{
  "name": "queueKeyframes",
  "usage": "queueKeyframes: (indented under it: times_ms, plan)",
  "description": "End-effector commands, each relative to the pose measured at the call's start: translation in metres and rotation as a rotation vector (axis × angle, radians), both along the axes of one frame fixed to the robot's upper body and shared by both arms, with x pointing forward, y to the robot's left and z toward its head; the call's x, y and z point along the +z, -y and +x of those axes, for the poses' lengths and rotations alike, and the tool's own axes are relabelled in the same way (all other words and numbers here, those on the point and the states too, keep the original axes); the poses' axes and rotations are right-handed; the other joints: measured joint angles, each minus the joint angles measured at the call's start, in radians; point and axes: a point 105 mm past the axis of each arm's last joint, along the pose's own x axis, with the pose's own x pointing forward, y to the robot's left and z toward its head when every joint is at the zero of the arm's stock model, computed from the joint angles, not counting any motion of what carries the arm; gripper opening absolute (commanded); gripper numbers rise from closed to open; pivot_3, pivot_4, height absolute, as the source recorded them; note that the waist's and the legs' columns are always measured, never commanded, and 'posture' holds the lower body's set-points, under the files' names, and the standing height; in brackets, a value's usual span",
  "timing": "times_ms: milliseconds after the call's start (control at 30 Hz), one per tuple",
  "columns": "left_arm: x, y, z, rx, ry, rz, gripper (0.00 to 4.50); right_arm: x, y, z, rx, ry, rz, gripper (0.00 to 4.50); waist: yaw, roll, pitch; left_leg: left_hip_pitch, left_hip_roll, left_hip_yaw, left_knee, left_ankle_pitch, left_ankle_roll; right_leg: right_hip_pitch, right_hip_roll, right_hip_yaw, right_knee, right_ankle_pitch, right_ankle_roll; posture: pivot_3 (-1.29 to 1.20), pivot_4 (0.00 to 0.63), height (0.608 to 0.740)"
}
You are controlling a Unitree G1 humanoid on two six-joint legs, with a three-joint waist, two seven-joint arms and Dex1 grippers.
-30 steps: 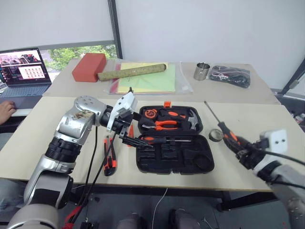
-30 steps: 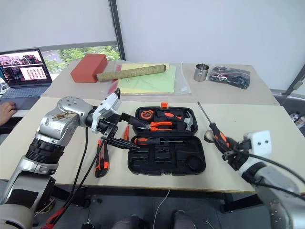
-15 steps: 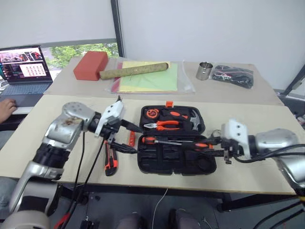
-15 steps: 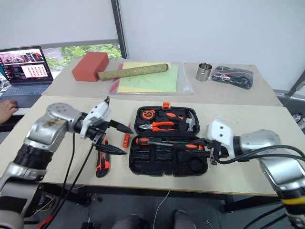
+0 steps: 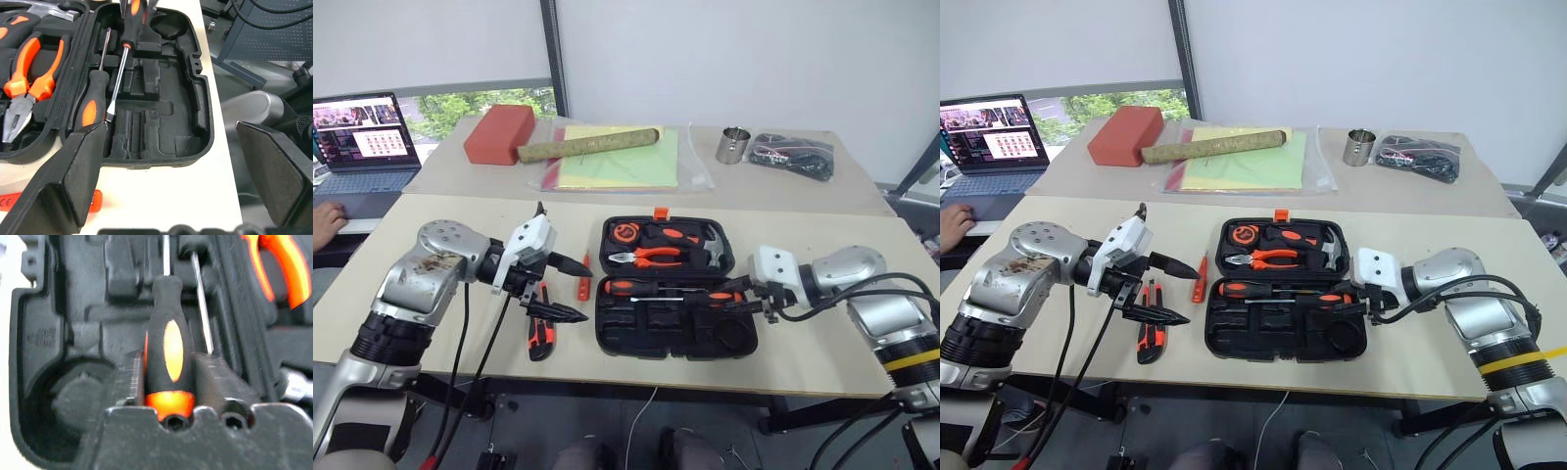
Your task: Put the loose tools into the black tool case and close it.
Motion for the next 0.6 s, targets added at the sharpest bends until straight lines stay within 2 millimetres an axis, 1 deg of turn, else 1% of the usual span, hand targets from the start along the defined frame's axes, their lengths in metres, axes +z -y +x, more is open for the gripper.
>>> queueKeyframes:
  times_ms: [33, 67, 167, 200, 233, 300, 400, 467, 567, 600]
  plan:
    - [0.010, 0.000, -0.001, -0.001, 0.036, -0.022, 4.50, 0.020, -0.007, 0.005, 0.000, 0.065, 0.055, 3.59, -0.002, 0.000, 0.000, 0.000, 0.000, 0.000, 0.000, 0.000, 0.000, 0.000, 0.000, 0.000, 0.000, 0.000, 0.000, 0.00, 0.150, 0.740]
    - [0.010, 0.001, -0.001, -0.001, 0.036, -0.025, 4.50, 0.028, -0.012, 0.006, -0.019, 0.055, 0.109, 3.89, -0.003, 0.000, 0.000, 0.000, 0.000, 0.000, 0.000, 0.000, 0.000, 0.000, 0.000, 0.000, 0.000, 0.000, 0.000, 0.00, 0.150, 0.740]
    - [0.010, 0.003, 0.001, -0.002, 0.035, -0.032, 4.50, 0.045, -0.028, 0.008, -0.055, 0.014, 0.239, 3.89, -0.007, 0.000, 0.000, 0.000, 0.001, 0.000, 0.000, 0.000, -0.001, 0.000, 0.000, 0.000, 0.000, 0.000, 0.000, 0.00, 0.150, 0.740]
    - [0.010, 0.004, 0.001, -0.003, 0.035, -0.033, 4.50, 0.047, -0.032, 0.009, -0.060, 0.007, 0.260, 3.67, -0.008, 0.000, 0.000, 0.000, 0.001, 0.000, 0.000, 0.001, -0.001, 0.000, -0.001, 0.000, 0.000, 0.000, -0.001, 0.00, 0.150, 0.740]
    - [0.010, 0.004, 0.002, -0.003, 0.035, -0.033, 4.50, 0.048, -0.035, 0.009, -0.066, 0.001, 0.273, 3.35, -0.009, 0.000, 0.000, 0.000, 0.001, 0.000, 0.000, 0.001, -0.001, 0.000, -0.001, 0.000, 0.000, 0.000, -0.001, 0.00, 0.150, 0.740]
    - [0.009, 0.005, 0.003, -0.003, 0.035, -0.035, 4.50, 0.045, -0.039, 0.009, -0.073, -0.009, 0.277, 2.83, -0.010, 0.000, 0.000, 0.000, 0.002, 0.000, 0.000, 0.001, -0.001, 0.000, -0.001, 0.000, 0.000, 0.000, -0.001, 0.00, 0.150, 0.740]
    - [0.010, 0.006, 0.004, -0.004, 0.036, -0.038, 4.50, 0.036, -0.044, 0.014, -0.097, -0.011, 0.264, 1.82, -0.008, 0.000, 0.000, 0.000, 0.001, -0.001, 0.000, 0.001, -0.001, 0.000, 0.000, -0.001, 0.000, 0.000, -0.001, 0.00, 0.150, 0.740]
    - [0.010, 0.006, 0.004, -0.005, 0.038, -0.038, 4.50, 0.030, -0.046, 0.015, -0.097, -0.005, 0.243, 1.05, -0.008, 0.000, 0.000, 0.000, 0.000, 0.000, 0.000, 0.001, -0.001, 0.000, 0.000, 0.000, 0.001, 0.000, -0.001, 0.00, 0.150, 0.740]
    - [0.012, 0.006, 0.006, -0.006, 0.042, -0.038, 4.50, 0.016, -0.049, 0.018, -0.094, 0.008, 0.174, 0.03, -0.009, 0.000, 0.000, 0.000, 0.000, 0.000, 0.000, 0.001, -0.001, 0.000, 0.000, 0.000, 0.001, 0.000, -0.001, 0.00, 0.150, 0.740]
    - [0.012, 0.006, 0.006, -0.007, 0.043, -0.038, 4.50, 0.012, -0.049, 0.019, -0.095, 0.014, 0.153, 0.01, -0.009, 0.000, 0.000, 0.000, 0.000, 0.000, 0.000, 0.001, -0.001, 0.000, 0.001, -0.001, 0.001, 0.000, -0.001, 0.00, 0.150, 0.740]
